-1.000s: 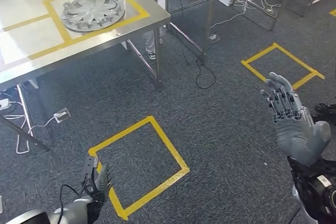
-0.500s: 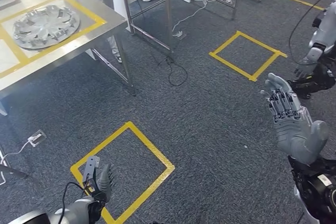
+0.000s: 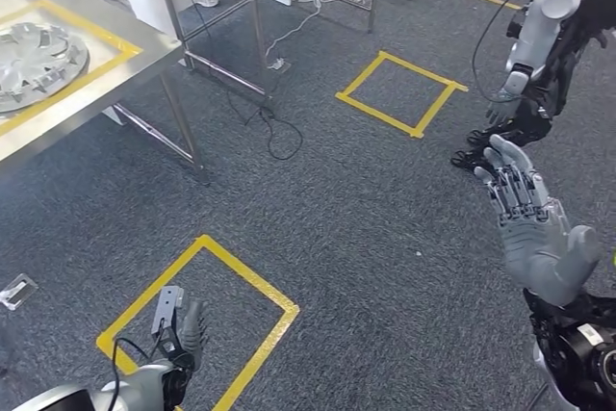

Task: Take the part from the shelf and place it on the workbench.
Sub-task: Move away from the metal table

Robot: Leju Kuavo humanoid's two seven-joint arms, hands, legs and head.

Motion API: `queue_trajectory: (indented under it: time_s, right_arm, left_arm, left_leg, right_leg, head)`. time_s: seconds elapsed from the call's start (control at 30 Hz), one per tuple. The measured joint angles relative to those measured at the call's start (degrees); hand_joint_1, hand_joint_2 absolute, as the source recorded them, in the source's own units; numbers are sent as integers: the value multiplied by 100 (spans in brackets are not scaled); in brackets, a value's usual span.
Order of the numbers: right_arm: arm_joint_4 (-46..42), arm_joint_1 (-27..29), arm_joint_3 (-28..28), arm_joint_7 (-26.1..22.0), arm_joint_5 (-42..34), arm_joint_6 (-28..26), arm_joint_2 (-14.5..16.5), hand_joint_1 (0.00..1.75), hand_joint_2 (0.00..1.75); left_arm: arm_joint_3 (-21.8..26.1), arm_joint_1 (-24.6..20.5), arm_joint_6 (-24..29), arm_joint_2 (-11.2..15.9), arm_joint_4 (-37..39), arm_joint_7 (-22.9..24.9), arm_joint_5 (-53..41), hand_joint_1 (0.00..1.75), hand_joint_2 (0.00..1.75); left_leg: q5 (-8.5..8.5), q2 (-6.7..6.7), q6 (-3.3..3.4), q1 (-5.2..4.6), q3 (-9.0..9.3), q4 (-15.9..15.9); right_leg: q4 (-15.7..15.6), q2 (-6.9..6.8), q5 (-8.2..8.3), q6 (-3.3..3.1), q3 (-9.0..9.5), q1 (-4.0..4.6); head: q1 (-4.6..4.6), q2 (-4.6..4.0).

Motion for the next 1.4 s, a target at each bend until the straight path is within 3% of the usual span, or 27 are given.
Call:
queue_trajectory:
  time_s: [0.03,0.07,0.1,0.13,0.2,0.27,0.33,0.4,0.47,0.53,0.57,0.6,0.63,0.7,0.77,0.83,0.87,0.93,1.0,1.07,1.1,1.13,1.2,1.27,1.33,1.37,1.4]
  right_arm:
    - [0,9,1,1,0,-2,0,0,0]
    - [0,13,1,2,0,-5,-1,0,0]
    - [0,13,2,2,1,-10,-1,0,0]
    - [-1,8,2,3,3,-19,-1,0,0]
    - [-2,-16,3,3,9,-45,0,0,0]
    - [-4,-32,4,3,16,-85,0,0,0]
    - [-7,-11,2,5,20,-125,0,0,0]
    - [-22,9,0,3,30,-160,-1,0,0]
    - [-50,45,-3,1,66,-209,-1,0,0]
    - [-72,141,-10,16,136,-265,-1,0,0]
    - [-85,200,-16,26,174,-289,-1,0,0]
    - [-103,254,-27,37,206,-306,-1,0,0]
    - [-125,294,-40,43,229,-318,-1,0,0]
    - [-169,326,-66,51,246,-328,-1,0,0]
    - [-208,347,-91,53,252,-333,-1,0,0]
    - [-242,390,-124,54,256,-335,-1,0,0]
    - [-260,413,-137,54,257,-337,-1,0,0]
    - [-297,439,-163,66,272,-343,-10,0,0]
    - [-339,480,-192,96,297,-351,-22,0,0]
    - [-377,558,-227,131,322,-352,-28,0,0]
    - [-398,597,-246,146,333,-351,-31,0,0]
    - [-423,628,-266,156,342,-349,-33,0,0]
    - [-481,666,-307,165,355,-344,-39,0,0]
    - [-538,710,-341,164,373,-334,-46,0,0]
    - [-586,795,-383,162,408,-319,-48,0,0]
    - [-614,840,-407,159,431,-305,-49,0,0]
    - [-642,872,-430,157,454,-286,-49,0,0]
  left_arm:
    - [0,12,0,0,1,1,0,0,0]
    - [0,18,0,-1,1,2,0,0,0]
    - [0,17,0,-4,1,2,0,0,0]
    - [0,13,0,-9,1,2,-2,0,0]
    - [0,4,1,-18,1,4,-12,0,0]
    - [0,0,8,-22,1,15,-30,0,0]
    - [0,-15,16,-31,1,37,-44,0,0]
    - [0,-42,19,-44,0,60,-66,0,0]
    - [0,-51,20,-51,0,79,-99,0,0]
    - [0,-27,29,-55,1,93,-132,0,0]
    - [0,-16,34,-57,1,97,-149,0,0]
    - [0,-12,40,-60,1,99,-164,0,0]
    - [0,-17,42,-62,1,100,-175,0,0]
    - [0,-40,42,-67,0,100,-186,0,0]
    - [0,-53,43,-73,-1,102,-187,0,0]
    - [0,-69,45,-97,-2,104,-188,0,0]
    - [0,-86,45,-113,-3,104,-189,0,0]
    - [0,-114,33,-134,-6,106,-202,0,0]
    - [0,-109,9,-136,-5,108,-219,0,0]
    - [0,-95,-9,-139,-5,114,-235,0,0]
    - [0,-95,-13,-144,-5,119,-241,0,0]
    - [0,-100,-17,-151,-6,124,-249,0,0]
    - [0,-117,-20,-166,-6,142,-257,0,0]
    - [0,-132,-20,-173,-6,166,-266,0,0]
    - [-1,-144,-24,-181,-6,181,-278,0,0]
    - [-1,-156,-27,-184,-6,185,-283,0,0]
    - [-2,-170,-35,-190,-6,185,-287,0,0]
  left_leg:
    - [-5,69,2,-5,0,1]
    - [-11,135,0,-6,1,3]
    - [-19,200,-6,-6,8,5]
    - [-31,259,-18,-6,22,6]
    - [-61,371,-59,-30,53,16]
    - [-79,488,-105,-66,69,24]
    - [-101,584,-154,-75,81,31]
    - [-263,389,-215,-49,12,245]
    - [-619,75,-262,-21,-289,917]
    - [-890,-18,-288,-15,-664,1664]
    - [-875,-27,-293,-12,-748,1796]
    - [-744,-36,-293,-6,-718,1687]
    - [-528,-74,-289,8,-580,1361]
    - [-161,-300,-281,52,-209,528]
    - [-68,-451,-261,66,-30,128]
    - [-66,-359,-204,51,-16,92]
    - [-52,-294,-165,52,-6,71]
    - [-31,-166,-90,63,13,27]
    - [-37,-35,-49,46,19,21]
    - [-50,107,-44,35,23,24]
    - [-59,174,-48,33,30,26]
    - [-72,239,-59,33,44,27]
    - [-106,355,-101,13,83,33]
    - [-133,467,-155,-22,108,37]
    - [-142,596,-212,-37,127,27]
    - [-172,591,-247,-27,136,46]
    - [-253,490,-278,-17,107,146]
  right_leg:
    - [276,-34,-81,15,-118,-10]
    - [334,-57,-50,24,-133,-17]
    - [156,-85,86,24,-29,-21]
    - [-215,-139,284,15,171,-21]
    - [-1025,-363,553,-32,601,24]
    - [-1368,-478,587,-102,781,79]
    - [-1400,-359,609,-173,791,71]
    - [-1436,-229,646,-238,797,38]
    - [-1450,-113,671,-281,793,20]
    - [-1448,28,678,-295,784,15]
    - [-1445,107,680,-295,783,13]
    - [-1440,190,681,-293,783,8]
    - [-1429,269,680,-287,784,2]
    - [-1387,419,668,-250,762,1]
    - [-1361,558,671,-177,716,-1]
    - [-1377,672,694,-96,668,-20]
    - [-1353,620,676,-63,636,-24]
    - [-990,312,457,-11,450,-17]
    - [-187,17,71,32,92,-18]
    - [352,-47,-88,62,-153,-37]
    - [297,-65,-5,66,-117,-45]
    - [8,-108,170,63,37,-50]
    - [-828,-346,511,29,474,-18]
    - [-1299,-516,616,-49,719,35]
    - [-1352,-420,618,-138,733,55]
    - [-1370,-350,635,-172,734,45]
    - [-1391,-281,656,-209,741,30]
  head:
    - [2,0]
    - [2,0]
    - [2,0]
    - [4,0]
    - [13,0]
    - [9,0]
    - [-4,0]
    - [-16,0]
    - [-39,0]
    - [-54,0]
    - [-58,0]
    - [-62,0]
    - [-66,0]
    - [-73,0]
    - [-65,0]
    - [-56,0]
    - [-54,0]
    - [-15,0]
    - [27,0]
    - [30,0]
    - [31,0]
    - [31,0]
    - [34,0]
    - [27,0]
    - [12,0]
    - [5,0]
    - [-3,0]
